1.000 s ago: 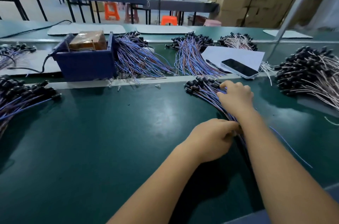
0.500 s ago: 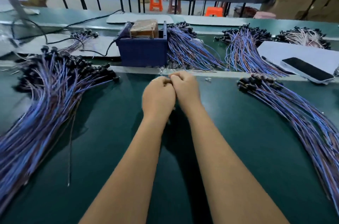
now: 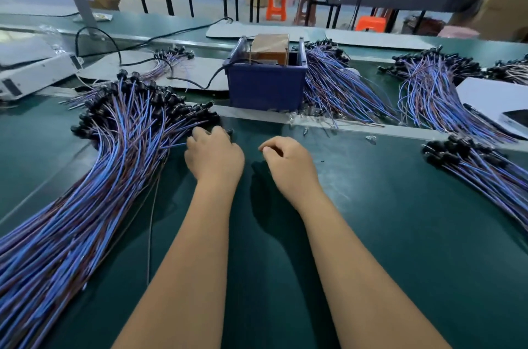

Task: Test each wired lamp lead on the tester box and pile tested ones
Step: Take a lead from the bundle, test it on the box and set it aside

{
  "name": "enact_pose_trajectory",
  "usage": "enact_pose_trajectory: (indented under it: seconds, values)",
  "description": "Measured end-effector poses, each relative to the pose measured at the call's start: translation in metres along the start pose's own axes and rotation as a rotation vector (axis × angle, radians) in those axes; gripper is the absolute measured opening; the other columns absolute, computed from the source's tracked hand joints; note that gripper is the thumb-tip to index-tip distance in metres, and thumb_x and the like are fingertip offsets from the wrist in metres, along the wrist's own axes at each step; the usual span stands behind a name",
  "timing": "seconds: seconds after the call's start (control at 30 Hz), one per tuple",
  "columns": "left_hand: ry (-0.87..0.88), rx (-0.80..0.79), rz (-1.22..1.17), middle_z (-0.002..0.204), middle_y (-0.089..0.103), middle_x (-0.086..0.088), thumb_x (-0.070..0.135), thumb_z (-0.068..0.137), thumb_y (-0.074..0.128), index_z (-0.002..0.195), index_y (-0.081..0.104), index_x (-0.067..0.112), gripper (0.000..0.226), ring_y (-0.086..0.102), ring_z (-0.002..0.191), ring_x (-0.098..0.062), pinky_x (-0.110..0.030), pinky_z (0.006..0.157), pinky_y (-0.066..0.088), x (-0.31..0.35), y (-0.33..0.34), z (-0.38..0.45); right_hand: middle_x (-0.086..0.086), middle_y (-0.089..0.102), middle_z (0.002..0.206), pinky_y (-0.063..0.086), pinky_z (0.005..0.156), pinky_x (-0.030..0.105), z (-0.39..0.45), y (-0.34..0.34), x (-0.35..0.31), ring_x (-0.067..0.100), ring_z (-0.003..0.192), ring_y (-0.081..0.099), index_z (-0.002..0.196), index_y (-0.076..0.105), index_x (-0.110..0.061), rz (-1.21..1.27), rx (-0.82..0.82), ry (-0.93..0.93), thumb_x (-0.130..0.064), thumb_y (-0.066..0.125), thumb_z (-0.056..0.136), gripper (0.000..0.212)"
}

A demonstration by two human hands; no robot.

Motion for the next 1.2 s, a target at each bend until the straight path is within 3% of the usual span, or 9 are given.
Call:
enact_pose_trajectory:
  seconds: [0.13,0.23,0.4,0.47,0.57,0.67,0.9,1.03,1.2]
  values:
    - [0.124,0.213,-0.384,0.11,0.052,-0.012,0.009,0.088,0.055,0.1,0.057,0.009,0.012,0.047,0.103,-0.029,-0.031,0.088,0.034,0.004,-0.008,-0.006,-0.007,0.065,0.092,0.044,0.081,0.029,0.001,0.001,-0.002,0.012,0.091,0.056,0.083,0.065,-0.025,-0.052,0.024,-0.026,-0.016,0.051,0.093,0.019]
    - [0.204,0.235,-0.862,0.09,0.053,0.004,0.009,0.088,0.055,0.083,0.055,0.019,0.011,0.049,0.081,-0.009,-0.02,0.076,0.039,0.018,-0.021,-0.019,-0.004,0.067,0.077,0.049,0.071,0.026,0.002,0.0,-0.002,0.011,0.076,0.061,0.086,0.069,-0.018,0.241,-0.03,0.041,-0.016,0.051,0.095,0.02]
    - [0.245,-0.295,-1.524,0.07,0.063,-0.004,0.017,0.082,0.049,0.068,0.065,0.011,0.021,0.054,0.066,-0.019,-0.025,0.055,0.042,0.058,-0.016,-0.044,0.001,0.071,0.073,0.053,0.064,0.029,0.002,-0.007,-0.007,0.011,0.064,0.067,0.09,0.066,-0.016,0.918,-0.279,0.211,-0.032,0.028,0.107,0.045]
    - [0.247,-0.534,-1.518,0.066,0.062,-0.008,0.026,0.081,0.048,0.064,0.065,0.009,0.03,0.053,0.061,-0.02,-0.028,0.055,0.037,0.068,-0.008,-0.051,0.002,0.069,0.077,0.054,0.06,0.026,0.0,-0.012,-0.007,0.009,0.069,0.068,0.082,0.068,-0.013,1.188,-0.362,0.278,-0.042,0.029,0.106,0.054]
    - [0.276,-0.859,-1.403,0.055,0.053,-0.009,0.034,0.085,0.043,0.052,0.06,0.009,0.045,0.046,0.054,-0.019,-0.028,0.055,0.033,0.076,0.005,-0.063,0.027,0.06,0.093,0.058,0.068,0.029,0.0,-0.02,0.0,0.023,0.084,0.07,0.103,0.053,0.009,1.264,-0.296,0.382,-0.036,0.037,0.104,0.048]
    - [0.268,-0.958,-1.225,0.049,0.049,-0.001,0.031,0.092,0.044,0.045,0.055,0.018,0.05,0.039,0.057,-0.02,-0.024,0.05,0.028,0.074,0.013,-0.068,0.015,0.073,0.093,0.057,0.07,0.032,0.0,-0.028,0.008,0.025,0.083,0.072,0.102,0.067,-0.005,1.175,-0.219,0.393,-0.035,0.04,0.102,0.041]
    - [0.062,-0.763,-1.209,0.053,0.056,-0.005,0.031,0.095,0.043,0.046,0.063,0.016,0.055,0.042,0.05,-0.013,-0.018,0.04,0.025,0.054,0.012,-0.046,0.009,0.066,0.067,0.044,0.045,0.026,0.002,-0.031,0.001,0.018,0.047,0.055,0.083,0.067,-0.005,1.131,-0.047,0.164,-0.023,0.04,0.102,0.037]
    - [-0.001,-0.595,-1.168,0.046,0.05,-0.002,0.044,0.086,0.046,0.041,0.057,0.017,0.054,0.036,0.042,-0.011,-0.021,0.042,0.026,0.049,0.014,-0.043,0.01,0.062,0.074,0.046,0.056,0.029,0.003,-0.028,0.002,0.019,0.057,0.053,0.086,0.065,-0.005,0.936,0.046,0.136,-0.019,0.037,0.104,0.036]
    - [-0.209,-0.353,-1.284,0.047,0.054,0.002,0.026,0.099,0.043,0.057,0.064,0.014,0.048,0.04,0.043,-0.011,-0.02,0.043,0.033,0.035,0.016,-0.026,-0.009,0.058,0.068,0.04,0.056,0.013,-0.003,-0.026,-0.003,0.006,0.063,0.049,0.087,0.069,-0.015,0.582,0.122,0.058,-0.013,0.04,0.104,0.034]
Point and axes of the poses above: each hand's wrist, its own z-axis towards the middle knuckle, its own y-axis out of the palm, x = y × z, the point moved 4 cm from there along z, towards the middle knuckle
